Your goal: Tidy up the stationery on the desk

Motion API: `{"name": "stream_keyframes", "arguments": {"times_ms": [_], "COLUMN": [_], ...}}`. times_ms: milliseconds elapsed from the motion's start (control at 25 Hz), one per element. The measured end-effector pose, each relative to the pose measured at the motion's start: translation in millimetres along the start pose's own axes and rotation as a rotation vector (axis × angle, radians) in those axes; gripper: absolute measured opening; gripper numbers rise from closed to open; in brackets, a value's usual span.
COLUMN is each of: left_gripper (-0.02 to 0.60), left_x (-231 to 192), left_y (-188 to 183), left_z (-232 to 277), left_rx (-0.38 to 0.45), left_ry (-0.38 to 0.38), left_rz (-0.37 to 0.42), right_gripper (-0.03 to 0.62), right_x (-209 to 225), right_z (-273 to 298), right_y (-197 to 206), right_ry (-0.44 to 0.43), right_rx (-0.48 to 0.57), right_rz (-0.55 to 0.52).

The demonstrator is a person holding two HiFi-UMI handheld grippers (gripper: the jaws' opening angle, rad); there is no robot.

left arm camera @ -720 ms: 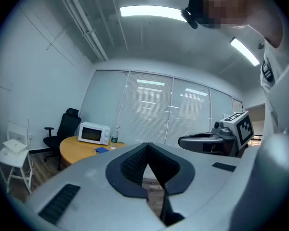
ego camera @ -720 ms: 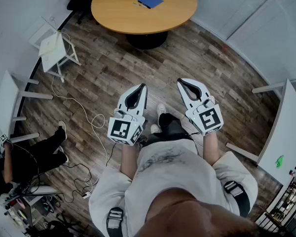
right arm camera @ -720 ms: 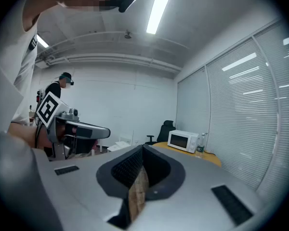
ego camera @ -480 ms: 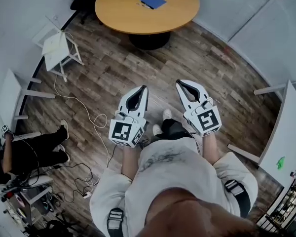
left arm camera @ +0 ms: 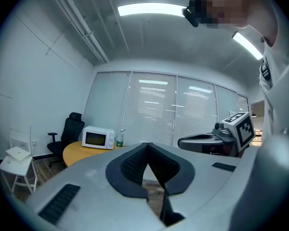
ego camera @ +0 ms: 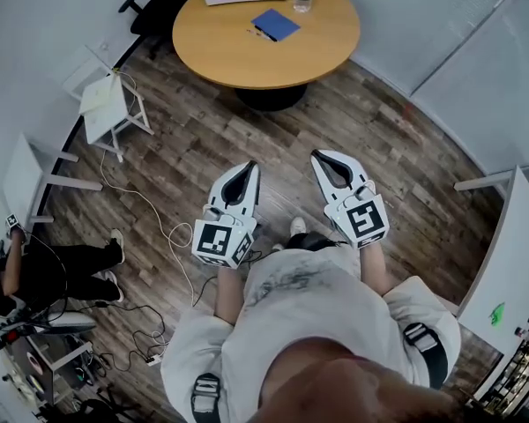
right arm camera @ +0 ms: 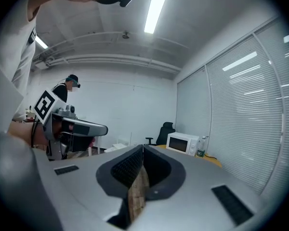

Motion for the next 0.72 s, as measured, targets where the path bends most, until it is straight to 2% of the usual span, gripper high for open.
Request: {"name": "stream_keyframes", "arguments": {"times_ms": [280, 720], "left_gripper": [0.009, 0.009], "left_x": [-5, -37], "left_y": [-19, -13], "left_z": [55, 113], "left_rx": [0.013, -0.030], "left_ry": [-0.039, -0.043], "left_rz": [0.025, 0.005], "right_gripper": [0.063, 0.063], "right_x": [50, 96], "right_z": [26, 78], "right_y": [-3, 4], "right_ry": [-0.069, -0.078], "right_rx": [0.013, -0.012], "right_rz": [-0.008, 0.018]}}
Point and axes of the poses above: the fingertips, and each gripper's own axes: z forward along the fingers, x to its right, y out of its underside, the point moved 4 cm from there along -z, backward along the fingers, and after that the axes turned 2 degrees about -x, right-handed, at the moved point
